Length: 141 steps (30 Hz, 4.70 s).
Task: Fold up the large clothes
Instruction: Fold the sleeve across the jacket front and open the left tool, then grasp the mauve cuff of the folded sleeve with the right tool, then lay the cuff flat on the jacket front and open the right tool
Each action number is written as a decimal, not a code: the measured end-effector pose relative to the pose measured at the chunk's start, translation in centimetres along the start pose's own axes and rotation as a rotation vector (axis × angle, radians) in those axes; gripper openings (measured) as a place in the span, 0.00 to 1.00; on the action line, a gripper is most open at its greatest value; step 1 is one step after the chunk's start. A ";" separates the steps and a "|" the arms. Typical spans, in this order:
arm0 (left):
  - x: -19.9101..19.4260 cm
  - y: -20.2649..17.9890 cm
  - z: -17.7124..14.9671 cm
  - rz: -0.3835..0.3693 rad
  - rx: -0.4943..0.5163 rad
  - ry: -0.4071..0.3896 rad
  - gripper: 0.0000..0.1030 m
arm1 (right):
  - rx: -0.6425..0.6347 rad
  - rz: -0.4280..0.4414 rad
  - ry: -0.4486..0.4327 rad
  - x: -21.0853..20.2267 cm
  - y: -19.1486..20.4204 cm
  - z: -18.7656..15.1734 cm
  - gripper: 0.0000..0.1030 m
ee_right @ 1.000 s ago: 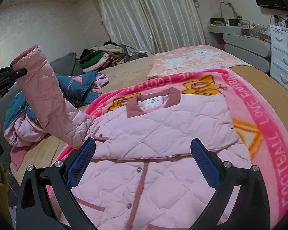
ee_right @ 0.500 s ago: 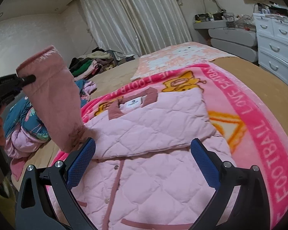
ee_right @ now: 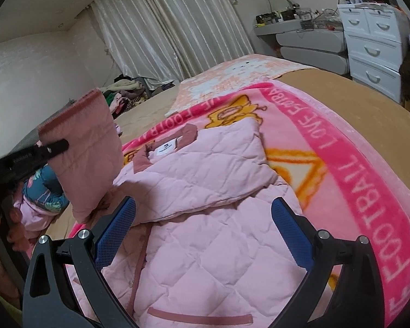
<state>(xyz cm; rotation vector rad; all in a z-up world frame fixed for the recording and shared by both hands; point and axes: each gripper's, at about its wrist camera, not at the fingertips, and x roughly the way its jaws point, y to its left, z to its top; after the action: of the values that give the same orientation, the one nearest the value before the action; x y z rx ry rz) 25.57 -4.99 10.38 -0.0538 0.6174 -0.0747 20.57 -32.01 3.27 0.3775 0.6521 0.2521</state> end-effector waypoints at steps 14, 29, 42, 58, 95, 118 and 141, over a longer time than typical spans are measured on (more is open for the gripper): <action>4.8 -4.1 -5.0 -0.024 0.140 0.127 0.05 | 0.065 -0.043 0.003 0.1 -2.9 -0.2 0.96; 7.5 -7.0 -10.7 -0.121 0.235 0.309 0.62 | 0.111 -0.072 0.024 0.0 -4.7 -0.8 0.96; 3.3 -0.4 -10.2 -0.098 0.083 0.277 0.91 | 0.065 -0.035 0.088 1.8 -2.0 -1.4 0.96; 1.2 13.3 -8.8 0.089 -0.165 0.208 0.91 | -0.026 0.075 0.272 10.1 5.2 -3.9 0.96; 6.4 18.9 -5.5 0.098 -0.272 0.214 0.91 | -0.379 0.039 0.070 11.2 5.6 4.6 0.12; 13.3 13.7 -6.2 0.038 -0.133 0.363 0.91 | -0.271 -0.018 0.176 14.1 2.8 2.7 0.17; 16.1 14.7 -8.2 0.021 -0.164 0.413 0.92 | -0.365 -0.031 0.177 15.4 8.4 5.2 0.52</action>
<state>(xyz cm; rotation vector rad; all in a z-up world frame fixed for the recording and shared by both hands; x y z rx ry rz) 34.69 7.99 -6.62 -0.1940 1.0359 -0.0143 34.74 -20.55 2.26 -0.0053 0.7682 0.3708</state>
